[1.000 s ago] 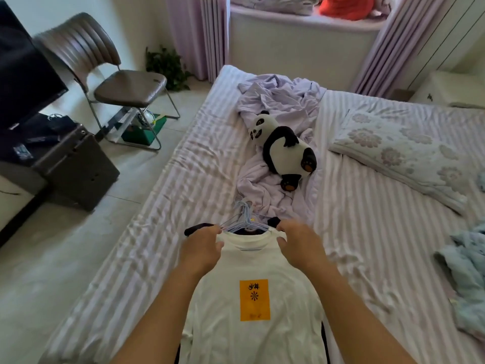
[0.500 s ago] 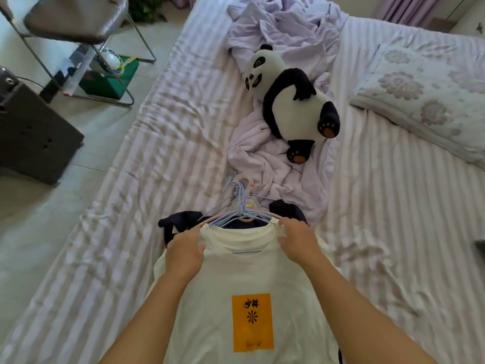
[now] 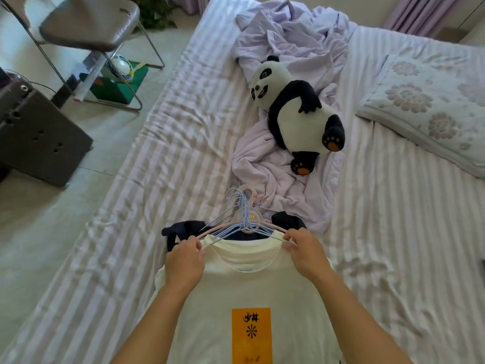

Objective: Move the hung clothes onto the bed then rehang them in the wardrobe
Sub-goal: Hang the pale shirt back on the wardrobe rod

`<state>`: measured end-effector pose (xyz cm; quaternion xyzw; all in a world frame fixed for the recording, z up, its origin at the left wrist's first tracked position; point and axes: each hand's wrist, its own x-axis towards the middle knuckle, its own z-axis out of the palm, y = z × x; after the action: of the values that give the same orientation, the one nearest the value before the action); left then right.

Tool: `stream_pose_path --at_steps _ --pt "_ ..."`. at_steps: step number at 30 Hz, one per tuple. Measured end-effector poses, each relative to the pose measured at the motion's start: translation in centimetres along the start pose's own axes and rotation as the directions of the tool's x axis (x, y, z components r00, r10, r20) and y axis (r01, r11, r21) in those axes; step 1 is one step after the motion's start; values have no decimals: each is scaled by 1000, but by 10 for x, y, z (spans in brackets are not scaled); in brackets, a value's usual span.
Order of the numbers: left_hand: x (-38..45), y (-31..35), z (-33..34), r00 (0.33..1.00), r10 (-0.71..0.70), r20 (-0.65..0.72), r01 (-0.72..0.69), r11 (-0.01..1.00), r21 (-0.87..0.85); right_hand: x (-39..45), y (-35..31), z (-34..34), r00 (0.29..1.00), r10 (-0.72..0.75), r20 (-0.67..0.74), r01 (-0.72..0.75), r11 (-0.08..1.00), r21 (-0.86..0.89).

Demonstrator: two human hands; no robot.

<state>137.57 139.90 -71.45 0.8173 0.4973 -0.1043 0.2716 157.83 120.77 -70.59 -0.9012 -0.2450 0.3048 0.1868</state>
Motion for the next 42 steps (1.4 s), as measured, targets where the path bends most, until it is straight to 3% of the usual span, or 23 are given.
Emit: stream_pose_path --at_steps 3,9,13,19,28,35,42 --pt "-17 1 -11 999 -4 33 6 999 -43 -22 -9 -12 999 -23 -46 26 997 67" --pt "-63 6 -54 997 41 -62 -51 982 -181 -78 -28 -42 991 -38 -127 59 985 163" --pt "-114 10 -87 985 91 -147 -145 895 -422 -124 -39 -65 972 -88 -218 136 968 213" --pt "-191 12 -140 957 156 -244 -270 783 -560 -200 -56 -99 944 -179 -278 252 934 253" --pt "-323 13 -211 895 165 -415 -389 744 -544 -313 -87 -153 845 -336 -415 451 866 217" --pt "-424 19 -226 827 124 -549 -422 781 -460 -383 -89 -184 793 -473 -385 573 794 203" --pt "-537 25 -232 708 38 -705 -451 793 -411 -448 -88 -216 695 -608 -384 699 697 160"
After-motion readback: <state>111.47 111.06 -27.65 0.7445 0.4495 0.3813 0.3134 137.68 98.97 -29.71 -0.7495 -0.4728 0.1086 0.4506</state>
